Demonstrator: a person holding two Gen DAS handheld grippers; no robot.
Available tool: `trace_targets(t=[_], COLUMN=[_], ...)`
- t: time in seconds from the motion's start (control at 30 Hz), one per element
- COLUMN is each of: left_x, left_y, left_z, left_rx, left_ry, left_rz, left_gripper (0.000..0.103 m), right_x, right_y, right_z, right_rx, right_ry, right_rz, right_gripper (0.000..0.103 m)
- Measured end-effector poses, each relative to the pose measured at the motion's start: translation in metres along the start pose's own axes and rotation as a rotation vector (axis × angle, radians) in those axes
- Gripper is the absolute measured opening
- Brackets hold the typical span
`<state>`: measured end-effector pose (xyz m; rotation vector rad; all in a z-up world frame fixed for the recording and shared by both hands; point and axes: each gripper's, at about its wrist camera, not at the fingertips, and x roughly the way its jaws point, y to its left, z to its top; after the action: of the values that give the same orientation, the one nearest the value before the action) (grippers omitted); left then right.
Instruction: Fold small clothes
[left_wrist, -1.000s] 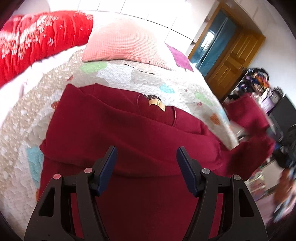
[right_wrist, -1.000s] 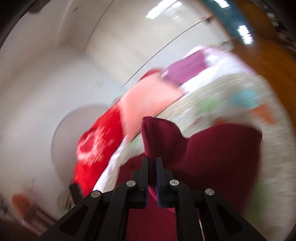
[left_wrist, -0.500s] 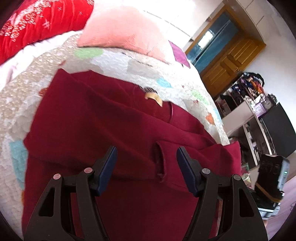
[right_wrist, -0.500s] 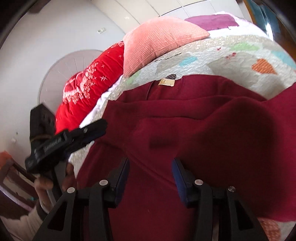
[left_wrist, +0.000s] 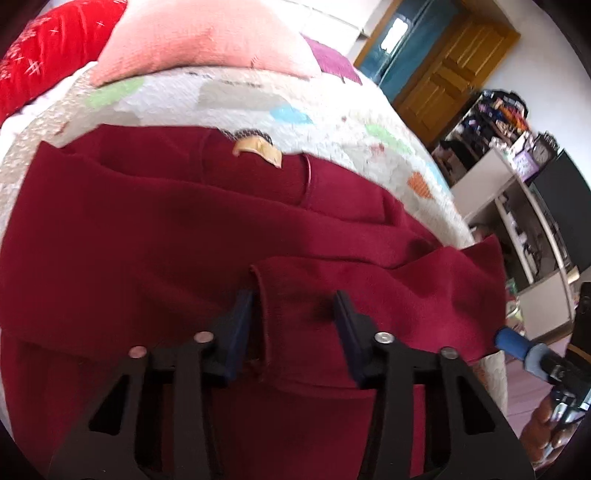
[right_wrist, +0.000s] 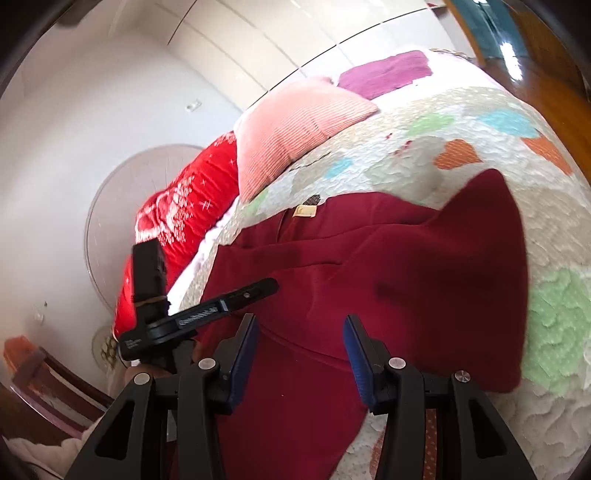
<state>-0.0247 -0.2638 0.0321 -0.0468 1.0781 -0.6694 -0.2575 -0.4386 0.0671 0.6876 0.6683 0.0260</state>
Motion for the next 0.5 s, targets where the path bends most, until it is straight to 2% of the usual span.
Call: trace_targets(t=[0.07,0.13,0.2,0.3,0.43,0.5], left_x=[0.004,0.002,-0.007,-0.035,-0.09,-0.105], left_y=[-0.003,-0.005,-0.006,0.0,0.03,0.047], left_z=[-0.001,-0.001,0.0,0.012,0.035,0.04], left_rx=[0.024,0.037,0.041,0.026,-0.001,-0.018], left_ry=[0.005,0.0,-0.019,-0.092,-0.211,-0.229], left_rz=[0.014,0.016,0.012,0.012,0.052,0.073], left_gripper=[0.019,0.014,0.011,0.01,0.01,0.01], right_x=[-0.001,-0.006,-0.014,-0.023,-0.038,-0.04], right_y=[-0.002,-0.005,-0.007,-0.008,-0.011,-0.011], right_z=[-0.001,-0.002,-0.003,-0.002,0.006,0.011], right_rx=[0.011,0.022,0.024,0.02,0.022,0.023], right_ry=[-0.013,-0.021,-0.027,-0.048,-0.09,-0.1], right_rz=[-0.005,-0.006,-0.01,-0.034,-0.07,-0.082], right_gripper=[0.046,0.046,0.046,0.046,0.046,0.046])
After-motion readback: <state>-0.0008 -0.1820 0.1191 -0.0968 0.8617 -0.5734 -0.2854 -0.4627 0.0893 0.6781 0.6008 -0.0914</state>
